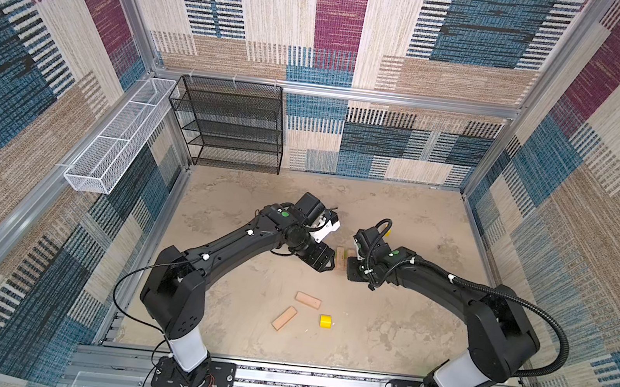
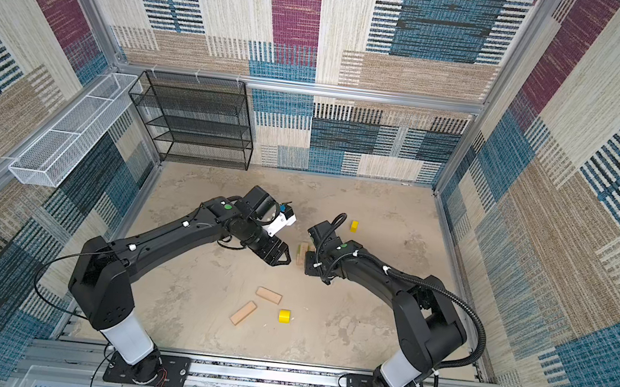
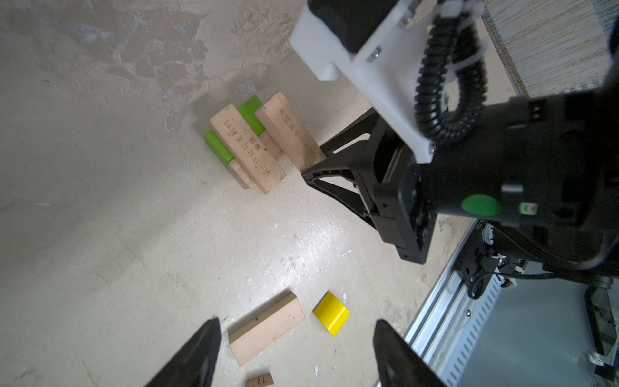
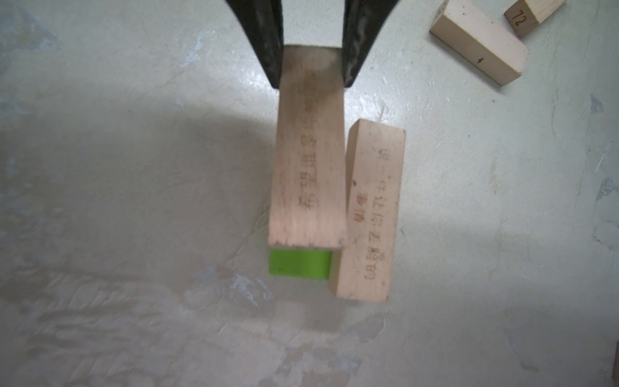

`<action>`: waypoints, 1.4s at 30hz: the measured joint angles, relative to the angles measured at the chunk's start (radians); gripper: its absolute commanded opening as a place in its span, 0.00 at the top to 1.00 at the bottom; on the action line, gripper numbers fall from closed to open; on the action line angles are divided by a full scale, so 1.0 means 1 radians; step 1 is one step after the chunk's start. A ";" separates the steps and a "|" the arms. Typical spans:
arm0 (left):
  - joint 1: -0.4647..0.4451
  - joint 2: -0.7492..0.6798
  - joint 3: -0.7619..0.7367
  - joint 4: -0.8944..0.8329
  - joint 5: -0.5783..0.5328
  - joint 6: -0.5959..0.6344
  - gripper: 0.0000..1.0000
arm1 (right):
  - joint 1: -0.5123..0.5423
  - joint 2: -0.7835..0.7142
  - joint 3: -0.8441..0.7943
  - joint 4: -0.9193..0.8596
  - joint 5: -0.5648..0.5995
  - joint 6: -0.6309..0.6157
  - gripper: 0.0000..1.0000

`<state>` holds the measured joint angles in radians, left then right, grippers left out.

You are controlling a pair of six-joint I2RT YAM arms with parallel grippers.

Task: Build the wood block tower
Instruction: 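Lower the held block upright beside the standing plank at the stack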

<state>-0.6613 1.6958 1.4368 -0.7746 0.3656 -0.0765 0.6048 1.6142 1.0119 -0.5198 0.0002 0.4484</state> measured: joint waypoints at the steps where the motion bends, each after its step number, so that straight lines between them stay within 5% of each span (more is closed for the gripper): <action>1: 0.000 0.000 0.000 0.000 0.000 0.000 0.24 | 0.000 0.003 0.002 0.000 0.000 0.000 1.00; 42: 0.000 0.000 0.001 0.000 0.000 0.000 0.24 | -0.022 0.070 0.063 -0.019 -0.008 0.000 0.88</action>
<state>-0.6613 1.6958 1.4380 -0.7746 0.3660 -0.0765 0.5831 1.6844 1.0744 -0.5385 -0.0074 0.4480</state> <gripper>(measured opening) 0.765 0.276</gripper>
